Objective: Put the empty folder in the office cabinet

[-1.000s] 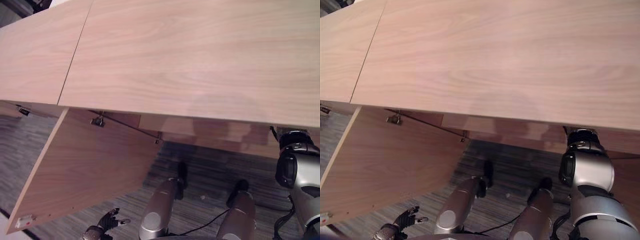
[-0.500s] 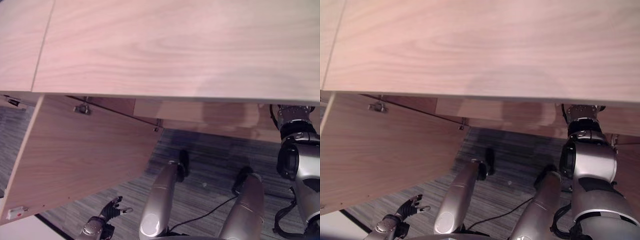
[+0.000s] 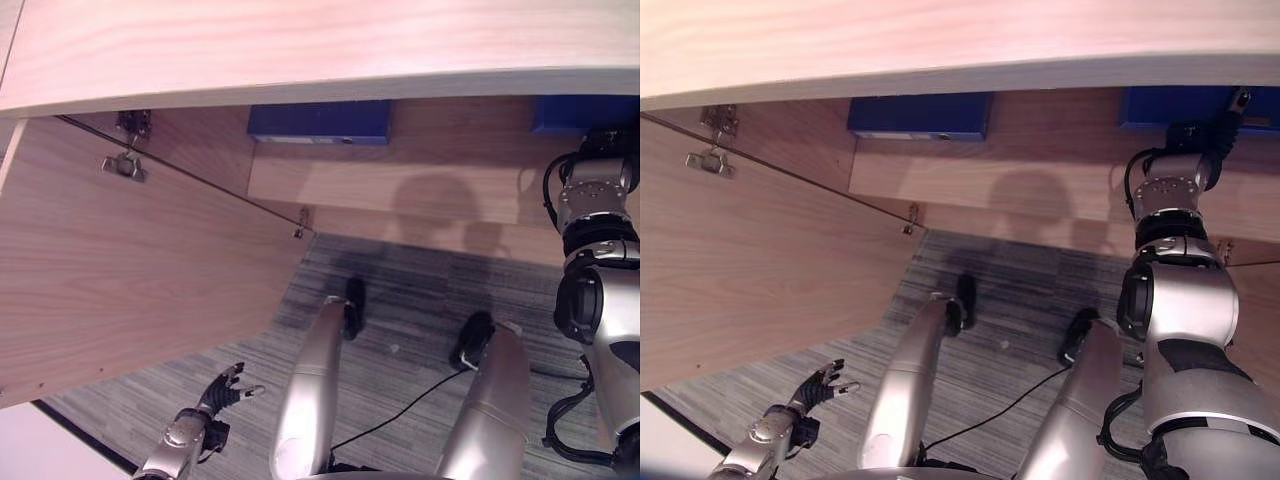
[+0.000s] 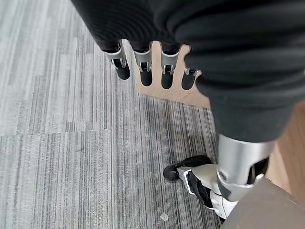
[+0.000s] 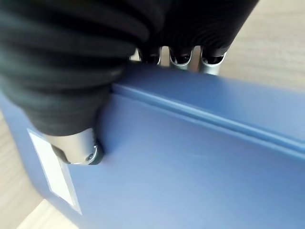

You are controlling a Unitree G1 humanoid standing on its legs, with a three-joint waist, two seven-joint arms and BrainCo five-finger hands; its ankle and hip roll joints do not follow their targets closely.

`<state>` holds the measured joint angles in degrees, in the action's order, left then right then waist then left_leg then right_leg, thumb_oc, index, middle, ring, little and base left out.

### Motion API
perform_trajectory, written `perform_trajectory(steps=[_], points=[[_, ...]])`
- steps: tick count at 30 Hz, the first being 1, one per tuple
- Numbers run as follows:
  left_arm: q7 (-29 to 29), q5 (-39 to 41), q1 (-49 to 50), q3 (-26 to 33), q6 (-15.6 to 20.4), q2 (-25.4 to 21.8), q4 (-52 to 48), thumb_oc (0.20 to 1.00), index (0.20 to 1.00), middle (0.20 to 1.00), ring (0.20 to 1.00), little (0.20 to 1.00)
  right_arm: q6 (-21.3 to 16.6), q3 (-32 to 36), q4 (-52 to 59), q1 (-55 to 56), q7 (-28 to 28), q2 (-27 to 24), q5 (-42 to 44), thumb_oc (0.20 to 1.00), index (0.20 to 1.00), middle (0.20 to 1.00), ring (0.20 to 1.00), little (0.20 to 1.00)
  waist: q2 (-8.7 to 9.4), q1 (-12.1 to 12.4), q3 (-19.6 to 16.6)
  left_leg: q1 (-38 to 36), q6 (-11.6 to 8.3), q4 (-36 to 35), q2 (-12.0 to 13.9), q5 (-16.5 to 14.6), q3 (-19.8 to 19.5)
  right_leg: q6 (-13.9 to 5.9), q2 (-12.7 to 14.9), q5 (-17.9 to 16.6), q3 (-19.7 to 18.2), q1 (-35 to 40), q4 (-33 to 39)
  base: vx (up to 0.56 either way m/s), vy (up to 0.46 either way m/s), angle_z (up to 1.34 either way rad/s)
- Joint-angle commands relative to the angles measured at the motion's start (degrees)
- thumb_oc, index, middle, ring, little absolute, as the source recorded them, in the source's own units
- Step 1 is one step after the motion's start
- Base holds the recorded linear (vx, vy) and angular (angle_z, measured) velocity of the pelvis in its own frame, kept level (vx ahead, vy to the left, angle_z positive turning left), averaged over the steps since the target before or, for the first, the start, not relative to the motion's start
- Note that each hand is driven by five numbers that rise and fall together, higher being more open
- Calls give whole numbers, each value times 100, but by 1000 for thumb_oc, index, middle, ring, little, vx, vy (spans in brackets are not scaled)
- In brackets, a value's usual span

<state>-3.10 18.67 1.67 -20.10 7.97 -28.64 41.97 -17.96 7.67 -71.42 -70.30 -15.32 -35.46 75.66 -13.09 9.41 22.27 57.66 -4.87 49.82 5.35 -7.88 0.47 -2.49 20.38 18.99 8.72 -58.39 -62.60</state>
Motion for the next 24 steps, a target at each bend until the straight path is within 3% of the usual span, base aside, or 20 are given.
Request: perform_trajectory(steps=[1, 18, 19, 24], points=[[192, 315, -102, 227, 163, -480, 125, 1000, 1000, 1000, 1000, 1000, -347, -20, 473, 233, 62, -449, -97, 200, 200, 200, 200, 200, 156, -11, -270, 54, -140, 816, 71, -1203, -167, -240, -165, 810, 221, 110, -140, -6, -30, 1], [290, 475, -313, 373, 271, -666, -158, 1000, 1000, 1000, 1000, 1000, -305, -39, 504, 271, 7, -92, -135, 200, 200, 200, 200, 200, 455, -13, -542, 527, -145, 1010, 90, -1257, -223, -145, -191, 869, 248, -336, -325, 0, -2, 0], [290, 454, -294, 375, 275, -662, -129, 1000, 1000, 1000, 1000, 1000, -260, -69, 468, 266, -3, -97, -187, 1000, 1000, 1000, 1000, 1000, 468, -8, -554, 531, -150, 1001, 93, -1254, -217, -141, -191, 866, 244, -338, -316, 0, 0, 0], [376, 308, -234, 319, 255, -735, 85, 1000, 1000, 1000, 1000, 1000, 154, -414, -320, -196, -260, -307, -437, 1000, 1000, 1000, 1000, 1000, 541, -6, -628, 513, -168, 956, 110, -1251, -200, -114, -217, 866, 212, -335, -279, 0, 0, 0]])
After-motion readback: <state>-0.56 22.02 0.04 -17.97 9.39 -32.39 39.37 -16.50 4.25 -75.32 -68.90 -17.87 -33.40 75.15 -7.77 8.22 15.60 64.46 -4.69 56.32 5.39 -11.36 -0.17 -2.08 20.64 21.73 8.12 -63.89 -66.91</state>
